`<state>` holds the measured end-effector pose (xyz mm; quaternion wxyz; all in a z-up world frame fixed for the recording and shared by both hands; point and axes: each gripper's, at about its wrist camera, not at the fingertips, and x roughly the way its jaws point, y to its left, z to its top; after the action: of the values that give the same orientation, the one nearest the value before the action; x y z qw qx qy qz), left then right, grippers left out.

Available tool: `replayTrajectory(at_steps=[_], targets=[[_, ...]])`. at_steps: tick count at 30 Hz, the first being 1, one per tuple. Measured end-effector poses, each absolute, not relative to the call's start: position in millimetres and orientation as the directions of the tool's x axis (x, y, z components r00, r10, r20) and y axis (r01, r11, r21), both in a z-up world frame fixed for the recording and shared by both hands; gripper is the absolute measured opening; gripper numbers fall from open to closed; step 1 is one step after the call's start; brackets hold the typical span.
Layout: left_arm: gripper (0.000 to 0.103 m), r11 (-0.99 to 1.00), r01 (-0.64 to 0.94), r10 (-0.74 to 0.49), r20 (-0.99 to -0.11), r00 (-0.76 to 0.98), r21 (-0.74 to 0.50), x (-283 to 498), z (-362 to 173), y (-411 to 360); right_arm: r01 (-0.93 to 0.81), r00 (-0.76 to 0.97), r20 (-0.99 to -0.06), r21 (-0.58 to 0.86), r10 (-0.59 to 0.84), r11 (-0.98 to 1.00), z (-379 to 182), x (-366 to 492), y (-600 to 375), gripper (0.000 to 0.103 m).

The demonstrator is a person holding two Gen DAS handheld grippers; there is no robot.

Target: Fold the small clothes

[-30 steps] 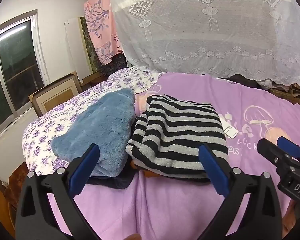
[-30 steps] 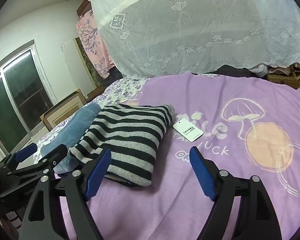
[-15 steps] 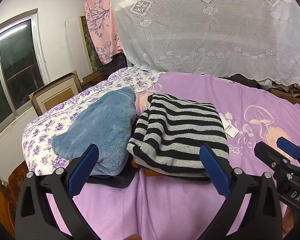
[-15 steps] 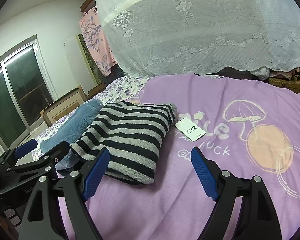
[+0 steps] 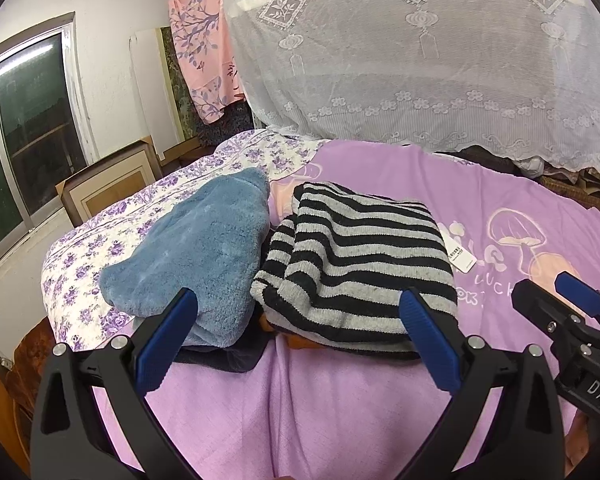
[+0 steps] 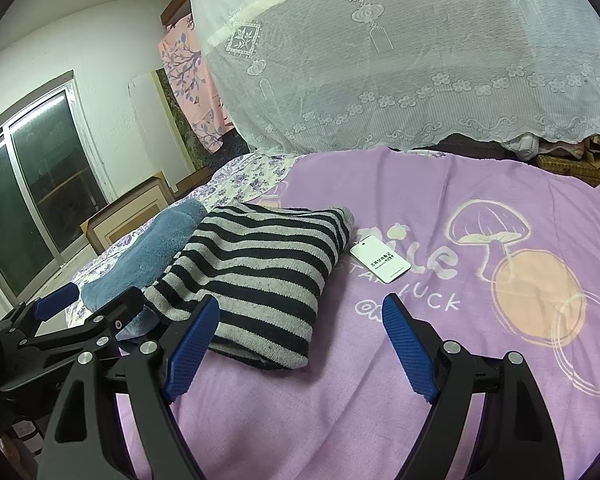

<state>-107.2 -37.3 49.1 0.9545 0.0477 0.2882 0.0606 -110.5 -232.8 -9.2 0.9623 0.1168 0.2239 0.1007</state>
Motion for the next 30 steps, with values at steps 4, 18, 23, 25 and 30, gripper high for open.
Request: replayTrajectory(at_steps=[4,18,23,25,30], targets=[[0.098,0.988,-0.089,0.145,-0.549,0.823,0.127,-106.1,48.1,-38.7,-0.14,0.877,-0.414,0.266,0.244,0.954,-9.5,-110.4,-231.9,0.084],[0.098,0.987,-0.09,0.147,-0.548,0.823,0.13,-106.9,46.3,-38.1,-0.138,0.873,-0.42,0.275,0.249,0.951,-9.6,-109.7,-232.9,0.084],[0.098,0.987,-0.089,0.148,-0.547,0.824,0.132,-106.9,46.4,-38.1,-0.138,0.874,-0.419,0.275,0.248,0.952,-9.9,-109.8,-232.4,0.084],[0.098,0.987,-0.089,0.148,-0.547,0.824,0.132,-107.3,46.4,-37.5,-0.138,0.872,-0.42,0.277,0.249,0.951,-9.8,-109.7,-232.5,0.084],[0.098,0.987,-0.089,0.149,-0.546,0.824,0.134,-107.7,46.2,-36.4,-0.137,0.871,-0.424,0.275,0.248,0.952,-9.6,-109.5,-232.4,0.084]])
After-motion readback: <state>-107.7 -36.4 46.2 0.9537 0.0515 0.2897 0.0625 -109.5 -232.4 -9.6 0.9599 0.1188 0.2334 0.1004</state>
